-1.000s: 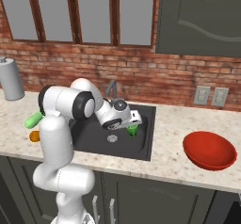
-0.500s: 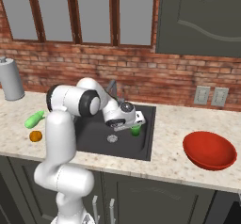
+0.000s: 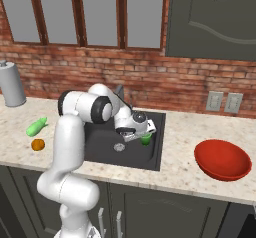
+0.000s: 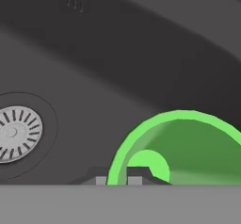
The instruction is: Remove the corn and orange from the sink. Then move the bowl and cup from the counter to the sink for washing.
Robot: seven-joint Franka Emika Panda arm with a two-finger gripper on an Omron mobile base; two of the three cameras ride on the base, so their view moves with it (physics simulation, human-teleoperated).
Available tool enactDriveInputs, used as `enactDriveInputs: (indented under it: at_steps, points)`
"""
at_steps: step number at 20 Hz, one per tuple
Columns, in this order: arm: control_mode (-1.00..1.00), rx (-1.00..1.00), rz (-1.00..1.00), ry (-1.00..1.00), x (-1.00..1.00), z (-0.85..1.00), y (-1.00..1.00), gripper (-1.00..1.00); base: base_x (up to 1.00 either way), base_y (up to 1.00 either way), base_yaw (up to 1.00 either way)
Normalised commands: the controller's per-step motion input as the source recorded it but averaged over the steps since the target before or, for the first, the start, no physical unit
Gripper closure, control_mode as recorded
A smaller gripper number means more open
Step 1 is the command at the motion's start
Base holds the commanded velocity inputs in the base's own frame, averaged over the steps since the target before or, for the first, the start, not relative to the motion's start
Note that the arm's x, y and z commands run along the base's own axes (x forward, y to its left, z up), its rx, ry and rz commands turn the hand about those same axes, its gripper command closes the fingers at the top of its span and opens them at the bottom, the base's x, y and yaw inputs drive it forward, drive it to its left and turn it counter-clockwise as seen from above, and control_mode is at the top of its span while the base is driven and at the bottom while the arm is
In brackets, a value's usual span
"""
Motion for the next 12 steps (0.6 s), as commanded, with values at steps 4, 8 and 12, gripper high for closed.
enactDriveInputs:
  at_steps: [4, 8, 12]
  points:
    - [-1.00, 0.00, 0.05, 0.00, 0.31, -0.17, 0.00, 1.00, 0.00, 0.00, 0.00]
    - [-1.00, 0.00, 0.04, 0.00, 0.30, -0.17, -0.02, 1.00, 0.00, 0.00, 0.00]
    - [-1.00, -0.02, 0.02, 0.00, 0.25, -0.17, -0.15, 1.00, 0.00, 0.00, 0.00]
